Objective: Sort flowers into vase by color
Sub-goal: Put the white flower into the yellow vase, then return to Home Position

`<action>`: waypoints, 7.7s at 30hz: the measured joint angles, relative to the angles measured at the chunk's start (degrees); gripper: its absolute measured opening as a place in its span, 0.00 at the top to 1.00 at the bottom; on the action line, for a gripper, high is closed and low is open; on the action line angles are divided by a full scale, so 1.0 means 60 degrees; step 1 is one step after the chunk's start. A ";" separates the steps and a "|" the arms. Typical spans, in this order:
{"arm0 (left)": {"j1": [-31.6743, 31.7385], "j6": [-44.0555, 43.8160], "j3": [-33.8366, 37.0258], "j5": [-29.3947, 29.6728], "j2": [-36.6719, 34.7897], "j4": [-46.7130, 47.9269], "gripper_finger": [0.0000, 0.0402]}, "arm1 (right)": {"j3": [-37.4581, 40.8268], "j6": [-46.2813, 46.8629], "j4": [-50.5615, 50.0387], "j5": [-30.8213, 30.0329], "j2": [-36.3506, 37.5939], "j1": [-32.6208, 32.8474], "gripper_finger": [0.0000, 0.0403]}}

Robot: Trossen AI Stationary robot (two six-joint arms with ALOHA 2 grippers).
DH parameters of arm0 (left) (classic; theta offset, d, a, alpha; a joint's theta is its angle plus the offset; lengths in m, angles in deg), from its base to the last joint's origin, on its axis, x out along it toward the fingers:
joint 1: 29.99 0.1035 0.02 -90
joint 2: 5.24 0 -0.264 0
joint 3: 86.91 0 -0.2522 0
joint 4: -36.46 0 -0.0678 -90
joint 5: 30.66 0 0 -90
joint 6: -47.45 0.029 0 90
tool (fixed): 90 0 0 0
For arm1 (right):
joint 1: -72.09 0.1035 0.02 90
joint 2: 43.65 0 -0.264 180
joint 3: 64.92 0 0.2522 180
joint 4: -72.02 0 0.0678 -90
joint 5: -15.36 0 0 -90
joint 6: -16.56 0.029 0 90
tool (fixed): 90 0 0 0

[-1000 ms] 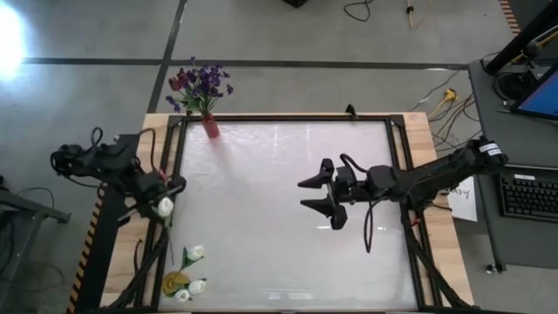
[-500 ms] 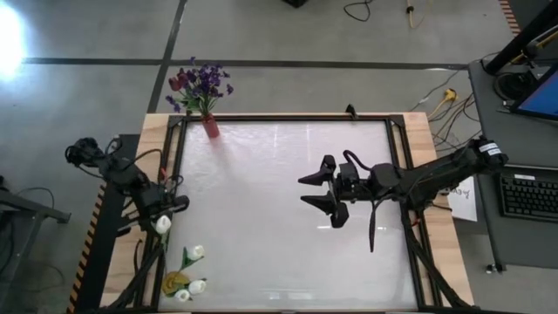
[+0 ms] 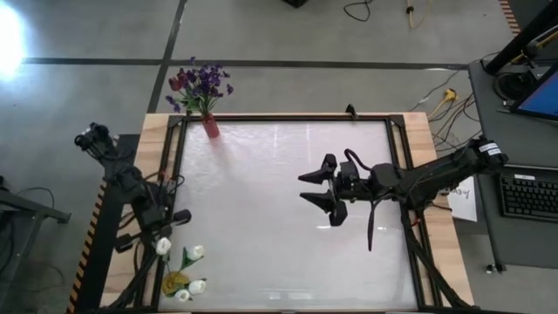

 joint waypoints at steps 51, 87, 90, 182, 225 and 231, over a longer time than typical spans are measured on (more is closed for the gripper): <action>-0.4026 -1.1242 -0.4845 0.6762 0.4517 1.2880 0.78 | -0.0018 -0.0243 -0.2835 -0.0049 -0.0069 -0.0534 0.13; 0.5212 0.0967 0.2522 0.5028 0.1356 -0.4516 0.81 | -0.0142 -0.0198 -0.3209 -0.0047 -0.1413 -0.1552 0.19; 0.5912 0.0625 0.2686 0.4179 0.1106 -0.4382 0.81 | -0.0164 -0.0506 -0.3232 0.0028 -0.1167 -0.1552 0.19; 0.6988 0.0976 0.5022 0.4104 -0.3697 -0.1151 0.81 | 0.8047 -0.2218 -0.5989 0.1782 0.9333 -0.1545 0.97; 0.6984 0.0973 0.4993 0.4074 -0.2708 -0.1213 0.81 | 0.8047 -0.3997 -0.5942 0.1712 0.9829 -0.1552 0.97; 0.6984 0.0973 0.4993 0.4074 -0.2709 -0.1213 0.81 | 0.8048 -0.3997 -0.5937 0.1712 1.0094 -0.1552 0.97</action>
